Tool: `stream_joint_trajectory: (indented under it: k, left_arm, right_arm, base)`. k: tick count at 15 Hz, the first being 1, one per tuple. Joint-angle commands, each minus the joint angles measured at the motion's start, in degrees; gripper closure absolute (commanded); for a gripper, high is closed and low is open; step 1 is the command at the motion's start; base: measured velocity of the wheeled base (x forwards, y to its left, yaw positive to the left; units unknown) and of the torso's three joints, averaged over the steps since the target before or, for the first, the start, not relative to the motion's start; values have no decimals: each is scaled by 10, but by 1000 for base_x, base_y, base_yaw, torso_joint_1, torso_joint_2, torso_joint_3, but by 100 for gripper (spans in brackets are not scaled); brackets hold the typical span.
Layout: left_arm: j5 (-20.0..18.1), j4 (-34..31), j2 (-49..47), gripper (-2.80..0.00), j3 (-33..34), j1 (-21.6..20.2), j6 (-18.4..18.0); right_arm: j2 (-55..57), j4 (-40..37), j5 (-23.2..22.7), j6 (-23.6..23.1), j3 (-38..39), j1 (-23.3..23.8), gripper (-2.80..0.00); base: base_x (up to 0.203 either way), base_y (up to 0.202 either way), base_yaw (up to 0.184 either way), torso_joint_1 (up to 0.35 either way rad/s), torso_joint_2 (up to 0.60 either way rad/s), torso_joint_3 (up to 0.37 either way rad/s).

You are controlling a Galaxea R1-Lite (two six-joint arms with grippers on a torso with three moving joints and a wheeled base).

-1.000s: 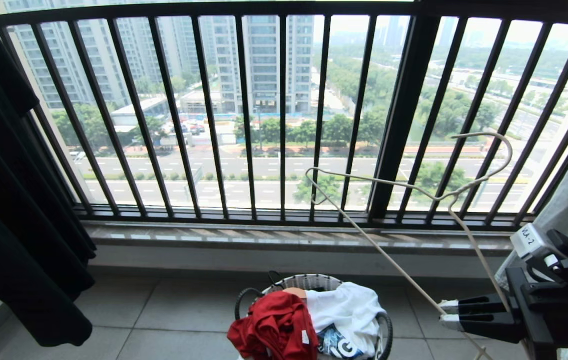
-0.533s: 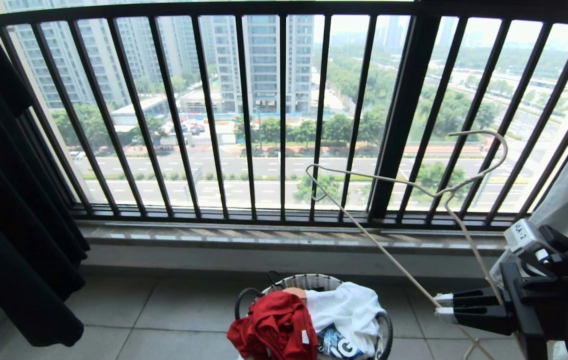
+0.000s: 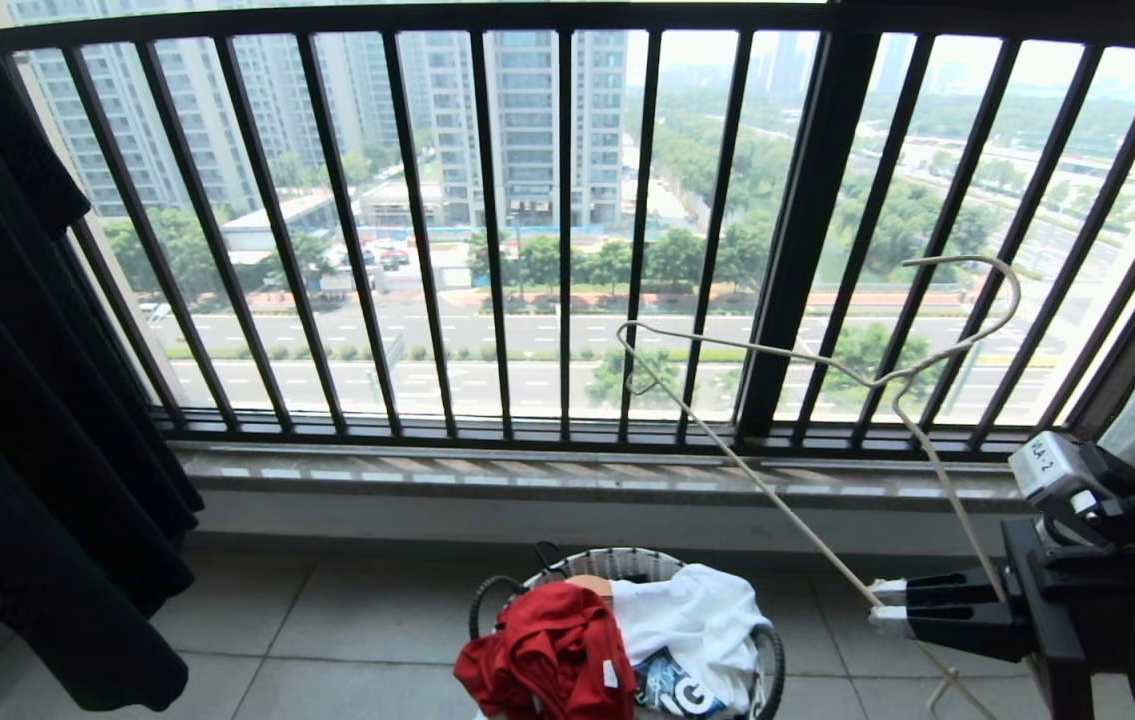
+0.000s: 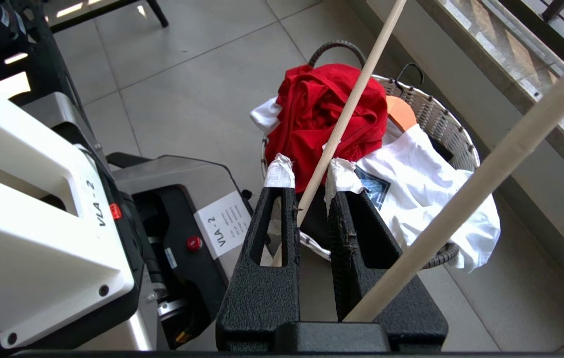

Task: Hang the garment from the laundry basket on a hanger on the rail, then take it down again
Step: Pick up clothes from the basket

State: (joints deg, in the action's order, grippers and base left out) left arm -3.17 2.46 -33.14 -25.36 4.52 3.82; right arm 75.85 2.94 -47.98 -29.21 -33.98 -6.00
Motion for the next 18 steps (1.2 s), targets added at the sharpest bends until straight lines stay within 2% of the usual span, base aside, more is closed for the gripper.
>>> stream_joint_trajectory:
  k: [1, 5, 7, 12, 18]
  left_arm:
    - [-21, 4, -213, 0, -71, 35, 3]
    - [-40, 9, -454, 0, -179, 118, 7]
    - [-35, 8, -559, 0, -231, 155, 11]
    - [43, 4, -766, 0, -307, 223, 20]
    - [123, 10, -885, 0, -349, 284, 19]
  right_arm:
    - [-4, 2, -3, -2, -2, 7, 0]
    - [4, 9, -3, -2, -1, 11, 0]
    - [4, 11, -3, -2, -2, 14, 0]
    - [12, 11, -3, -3, -2, 15, 0]
    - [22, 11, -3, -3, -8, 15, 0]
  base:
    - [0, 0, 0, 0, 0, 0]
    - [0, 0, 0, 0, 0, 0]
    - [0, 0, 0, 0, 0, 0]
    - [0, 0, 0, 0, 0, 0]
    - [0, 0, 0, 0, 0, 0]
